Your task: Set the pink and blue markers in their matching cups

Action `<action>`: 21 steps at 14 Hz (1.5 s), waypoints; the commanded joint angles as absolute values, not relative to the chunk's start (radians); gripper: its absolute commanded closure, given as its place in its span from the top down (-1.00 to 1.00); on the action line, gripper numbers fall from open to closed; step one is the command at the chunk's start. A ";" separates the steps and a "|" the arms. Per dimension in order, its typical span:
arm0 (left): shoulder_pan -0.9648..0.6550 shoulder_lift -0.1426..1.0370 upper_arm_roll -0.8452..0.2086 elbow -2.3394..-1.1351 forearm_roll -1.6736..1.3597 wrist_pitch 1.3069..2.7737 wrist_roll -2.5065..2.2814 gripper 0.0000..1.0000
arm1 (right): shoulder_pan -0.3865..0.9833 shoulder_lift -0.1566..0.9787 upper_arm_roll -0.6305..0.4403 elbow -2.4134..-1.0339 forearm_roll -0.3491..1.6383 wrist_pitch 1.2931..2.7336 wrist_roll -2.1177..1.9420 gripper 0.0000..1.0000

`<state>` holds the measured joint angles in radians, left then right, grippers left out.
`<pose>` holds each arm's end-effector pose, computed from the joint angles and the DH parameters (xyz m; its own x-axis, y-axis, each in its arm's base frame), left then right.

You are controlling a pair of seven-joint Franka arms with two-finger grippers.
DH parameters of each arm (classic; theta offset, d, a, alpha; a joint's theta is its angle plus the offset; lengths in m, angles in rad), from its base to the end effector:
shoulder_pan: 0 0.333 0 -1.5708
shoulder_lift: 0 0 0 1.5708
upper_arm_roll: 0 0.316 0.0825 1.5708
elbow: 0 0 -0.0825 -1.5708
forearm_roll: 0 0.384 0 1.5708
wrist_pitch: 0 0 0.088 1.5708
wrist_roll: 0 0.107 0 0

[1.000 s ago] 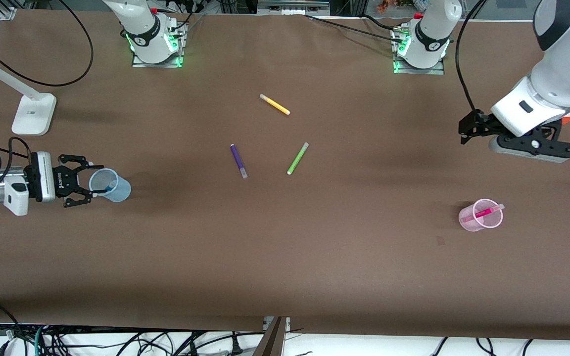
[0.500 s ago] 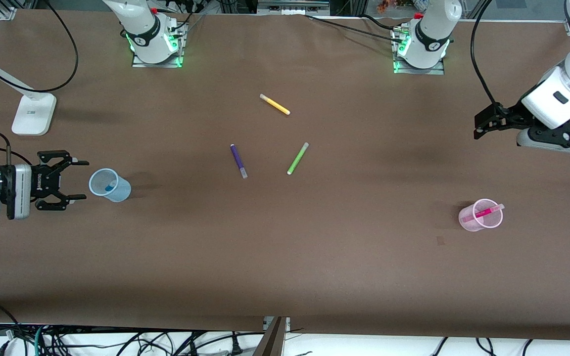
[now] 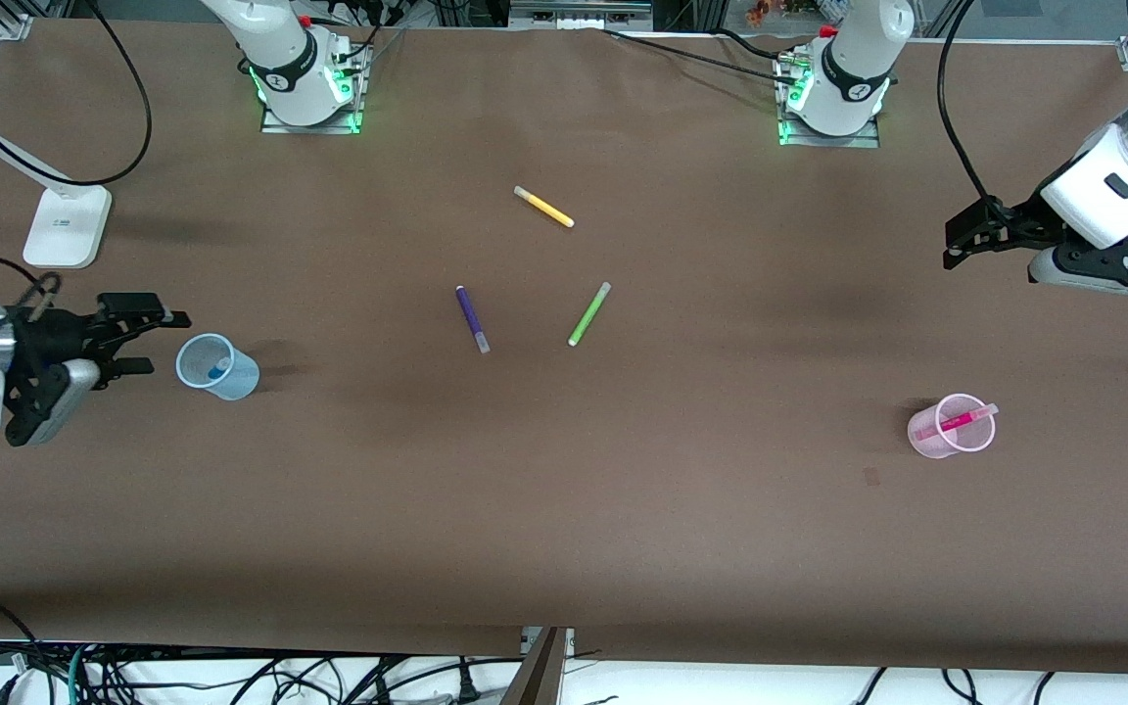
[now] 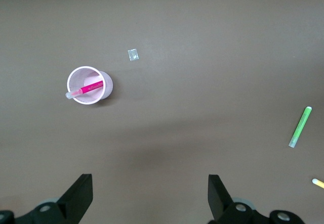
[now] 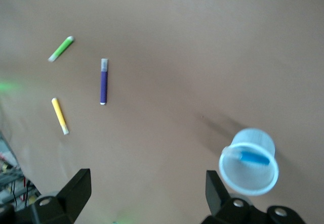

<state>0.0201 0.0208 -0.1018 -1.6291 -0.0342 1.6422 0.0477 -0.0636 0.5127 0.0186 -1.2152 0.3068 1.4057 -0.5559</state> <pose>0.5634 -0.0490 0.5916 0.9919 -0.1266 -0.0059 -0.1263 -0.9913 0.0365 0.6704 0.0033 0.4659 0.8566 0.5061 -0.1001 0.4236 -0.8007 -0.4236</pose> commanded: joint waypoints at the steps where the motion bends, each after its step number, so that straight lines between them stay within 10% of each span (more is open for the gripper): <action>1: 0.028 0.006 -0.103 -1.626 -0.049 1.612 0.103 1.00 | 0.020 0.469 0.015 -1.203 0.194 1.377 -0.273 1.00; 13: -0.034 0.006 -0.044 -1.628 -0.048 1.609 0.100 1.00 | 0.066 -0.032 0.005 -1.603 -0.066 1.443 0.175 1.00; 21: -0.029 0.002 -0.048 -1.624 -0.049 1.601 0.100 1.00 | 0.066 -0.061 -0.002 -1.605 0.017 1.387 0.137 1.00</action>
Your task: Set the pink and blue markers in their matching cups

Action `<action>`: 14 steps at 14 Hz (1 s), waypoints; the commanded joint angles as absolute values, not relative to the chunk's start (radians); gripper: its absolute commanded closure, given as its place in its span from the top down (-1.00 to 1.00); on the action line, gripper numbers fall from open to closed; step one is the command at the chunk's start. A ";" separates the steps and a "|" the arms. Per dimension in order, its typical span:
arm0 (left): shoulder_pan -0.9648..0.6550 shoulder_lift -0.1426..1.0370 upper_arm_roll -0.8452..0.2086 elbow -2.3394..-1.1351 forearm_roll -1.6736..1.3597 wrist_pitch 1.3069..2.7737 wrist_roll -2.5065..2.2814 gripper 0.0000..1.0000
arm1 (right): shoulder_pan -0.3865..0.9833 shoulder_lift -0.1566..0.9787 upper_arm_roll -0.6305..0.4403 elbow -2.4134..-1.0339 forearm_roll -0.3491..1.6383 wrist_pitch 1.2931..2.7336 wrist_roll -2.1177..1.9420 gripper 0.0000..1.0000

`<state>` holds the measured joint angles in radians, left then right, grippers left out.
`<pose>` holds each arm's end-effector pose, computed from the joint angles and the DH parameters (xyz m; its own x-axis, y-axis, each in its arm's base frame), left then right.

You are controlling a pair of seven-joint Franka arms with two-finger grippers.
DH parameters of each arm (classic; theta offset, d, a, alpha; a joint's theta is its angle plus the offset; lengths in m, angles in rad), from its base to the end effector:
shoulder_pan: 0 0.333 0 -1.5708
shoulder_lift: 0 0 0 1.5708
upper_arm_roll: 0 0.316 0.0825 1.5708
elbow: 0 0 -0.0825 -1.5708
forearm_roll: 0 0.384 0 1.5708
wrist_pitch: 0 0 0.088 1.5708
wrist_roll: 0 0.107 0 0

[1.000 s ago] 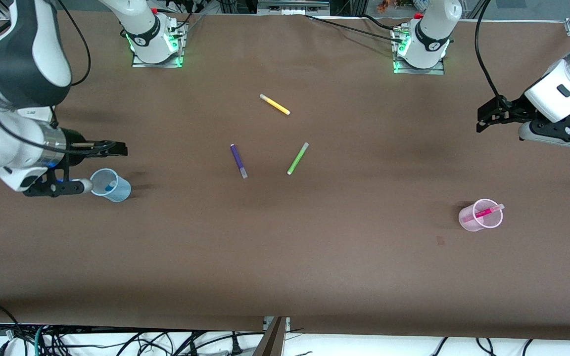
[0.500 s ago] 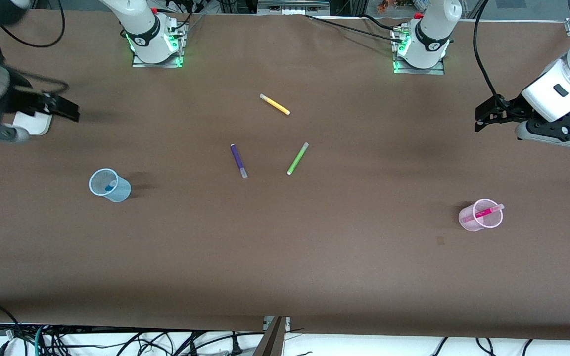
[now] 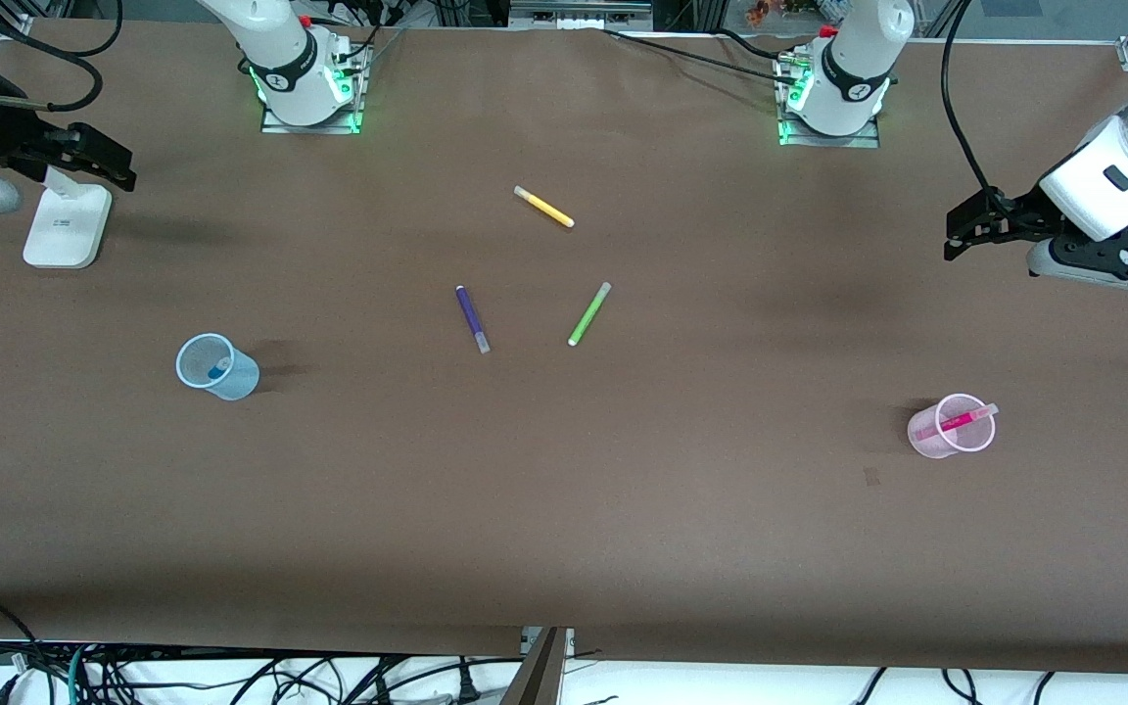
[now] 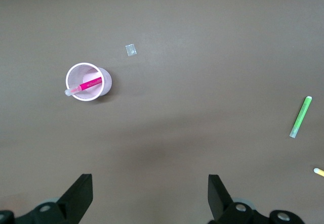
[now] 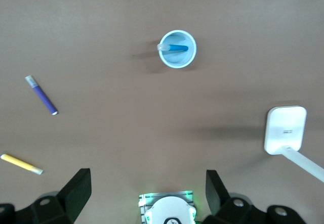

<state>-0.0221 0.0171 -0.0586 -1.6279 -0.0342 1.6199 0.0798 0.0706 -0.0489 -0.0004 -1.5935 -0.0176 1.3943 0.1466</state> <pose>0.5601 -0.0486 0.5923 0.9872 -0.1581 -0.0222 -0.1572 -0.9869 0.0370 0.5185 0.0343 0.6262 0.9861 -0.0801 -0.1455 -0.0752 -0.9964 0.0392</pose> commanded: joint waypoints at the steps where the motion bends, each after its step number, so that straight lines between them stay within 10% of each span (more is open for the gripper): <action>1: -0.029 0.002 -0.049 -1.624 -0.049 1.601 0.098 1.00 | 0.066 -0.057 -0.002 -1.603 0.015 1.387 0.137 1.00; 14: -0.028 0.005 -0.043 -1.594 -0.051 1.583 0.101 1.00 | 0.066 -0.011 -0.002 -1.540 0.009 1.365 0.121 1.00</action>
